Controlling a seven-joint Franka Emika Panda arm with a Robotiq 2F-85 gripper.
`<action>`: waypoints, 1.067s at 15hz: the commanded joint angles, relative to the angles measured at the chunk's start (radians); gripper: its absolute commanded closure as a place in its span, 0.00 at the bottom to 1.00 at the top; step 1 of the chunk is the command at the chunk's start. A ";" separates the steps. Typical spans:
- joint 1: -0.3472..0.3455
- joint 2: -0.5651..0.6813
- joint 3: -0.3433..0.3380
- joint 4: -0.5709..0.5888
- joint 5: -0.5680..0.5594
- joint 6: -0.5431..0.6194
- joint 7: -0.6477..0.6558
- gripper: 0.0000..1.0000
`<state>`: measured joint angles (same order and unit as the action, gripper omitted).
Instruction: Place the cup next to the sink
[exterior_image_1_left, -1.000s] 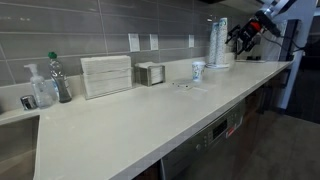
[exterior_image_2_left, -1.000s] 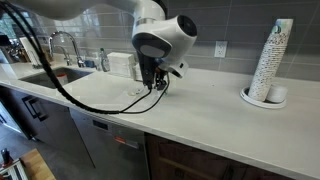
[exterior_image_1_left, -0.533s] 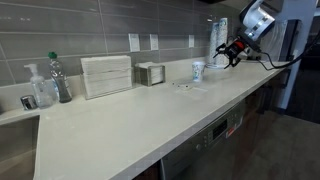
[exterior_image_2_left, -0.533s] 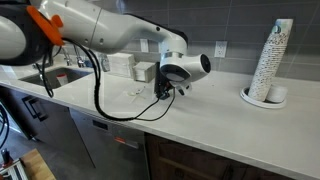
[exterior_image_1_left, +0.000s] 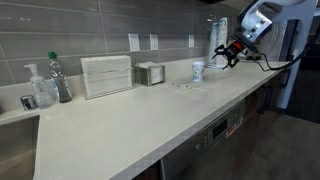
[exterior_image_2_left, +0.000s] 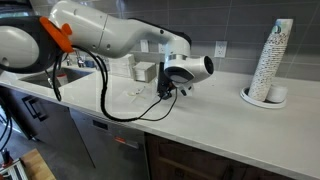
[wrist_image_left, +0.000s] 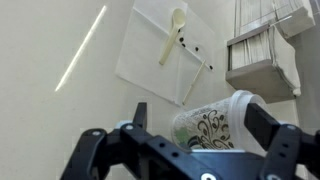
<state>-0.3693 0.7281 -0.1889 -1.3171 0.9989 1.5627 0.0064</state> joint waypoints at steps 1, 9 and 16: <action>-0.057 0.071 0.051 0.089 0.093 -0.049 0.141 0.00; -0.070 0.189 0.061 0.172 0.240 0.004 0.501 0.00; -0.088 0.249 0.091 0.193 0.420 0.104 0.753 0.00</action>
<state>-0.4361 0.9247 -0.1372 -1.1720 1.3453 1.6517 0.6543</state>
